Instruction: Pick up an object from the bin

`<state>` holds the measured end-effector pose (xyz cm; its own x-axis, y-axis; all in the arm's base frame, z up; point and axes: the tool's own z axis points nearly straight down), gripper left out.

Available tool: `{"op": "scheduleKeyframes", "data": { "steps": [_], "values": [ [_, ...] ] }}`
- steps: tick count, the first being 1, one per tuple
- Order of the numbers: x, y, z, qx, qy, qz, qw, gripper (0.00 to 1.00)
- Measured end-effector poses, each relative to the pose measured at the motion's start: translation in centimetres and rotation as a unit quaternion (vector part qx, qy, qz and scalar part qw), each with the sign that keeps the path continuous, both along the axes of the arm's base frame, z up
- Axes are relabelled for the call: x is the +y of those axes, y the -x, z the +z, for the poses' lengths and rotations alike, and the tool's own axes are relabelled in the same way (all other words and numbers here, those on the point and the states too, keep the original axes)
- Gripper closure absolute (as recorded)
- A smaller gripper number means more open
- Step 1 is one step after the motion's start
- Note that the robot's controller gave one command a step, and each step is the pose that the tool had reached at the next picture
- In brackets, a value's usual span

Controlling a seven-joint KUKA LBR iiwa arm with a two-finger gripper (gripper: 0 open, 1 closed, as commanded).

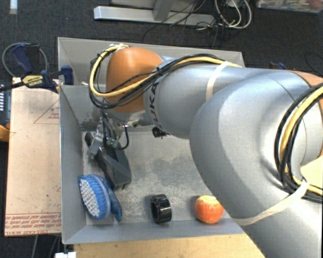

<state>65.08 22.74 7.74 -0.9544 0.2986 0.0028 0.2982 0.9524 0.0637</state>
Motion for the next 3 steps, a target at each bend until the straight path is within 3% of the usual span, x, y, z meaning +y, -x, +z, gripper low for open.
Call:
{"op": "scheduleKeyframes", "data": {
  "steps": [1,2,3],
  "values": [
    [0.1,3.8,13.5,-0.0184,0.011,0.066,0.9976,1.0],
    [0.7,2.9,3.3,-0.0072,0.004,0.021,0.9997,1.0],
    [0.7,5.3,11.2,-0.0232,0.009,0.076,0.9968,1.0]
  ]
}}
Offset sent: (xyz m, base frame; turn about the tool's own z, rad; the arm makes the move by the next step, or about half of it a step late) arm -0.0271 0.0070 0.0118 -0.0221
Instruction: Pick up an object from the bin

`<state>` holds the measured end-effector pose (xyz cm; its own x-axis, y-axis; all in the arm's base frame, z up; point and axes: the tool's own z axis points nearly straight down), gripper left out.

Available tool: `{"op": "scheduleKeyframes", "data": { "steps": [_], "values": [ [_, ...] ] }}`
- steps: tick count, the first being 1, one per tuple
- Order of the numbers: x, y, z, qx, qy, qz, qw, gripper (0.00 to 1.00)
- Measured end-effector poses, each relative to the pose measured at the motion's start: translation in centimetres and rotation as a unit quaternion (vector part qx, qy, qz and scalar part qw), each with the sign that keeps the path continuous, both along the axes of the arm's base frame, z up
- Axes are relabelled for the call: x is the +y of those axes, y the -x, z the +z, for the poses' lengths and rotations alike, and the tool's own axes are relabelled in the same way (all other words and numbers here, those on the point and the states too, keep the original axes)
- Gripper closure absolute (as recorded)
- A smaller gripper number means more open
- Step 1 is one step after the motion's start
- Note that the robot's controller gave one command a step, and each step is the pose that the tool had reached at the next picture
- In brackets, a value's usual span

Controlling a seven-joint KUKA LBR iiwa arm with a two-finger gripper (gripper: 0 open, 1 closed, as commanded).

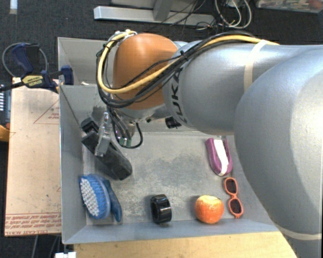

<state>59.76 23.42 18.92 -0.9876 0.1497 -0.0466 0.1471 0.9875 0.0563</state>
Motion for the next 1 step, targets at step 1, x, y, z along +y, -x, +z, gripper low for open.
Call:
{"op": "scheduleKeyframes", "data": {
  "steps": [1],
  "values": [
    [-0.58,-2.04,-3.64,0.0123,-0.001,-0.049,0.9987,1.0]
  ]
}}
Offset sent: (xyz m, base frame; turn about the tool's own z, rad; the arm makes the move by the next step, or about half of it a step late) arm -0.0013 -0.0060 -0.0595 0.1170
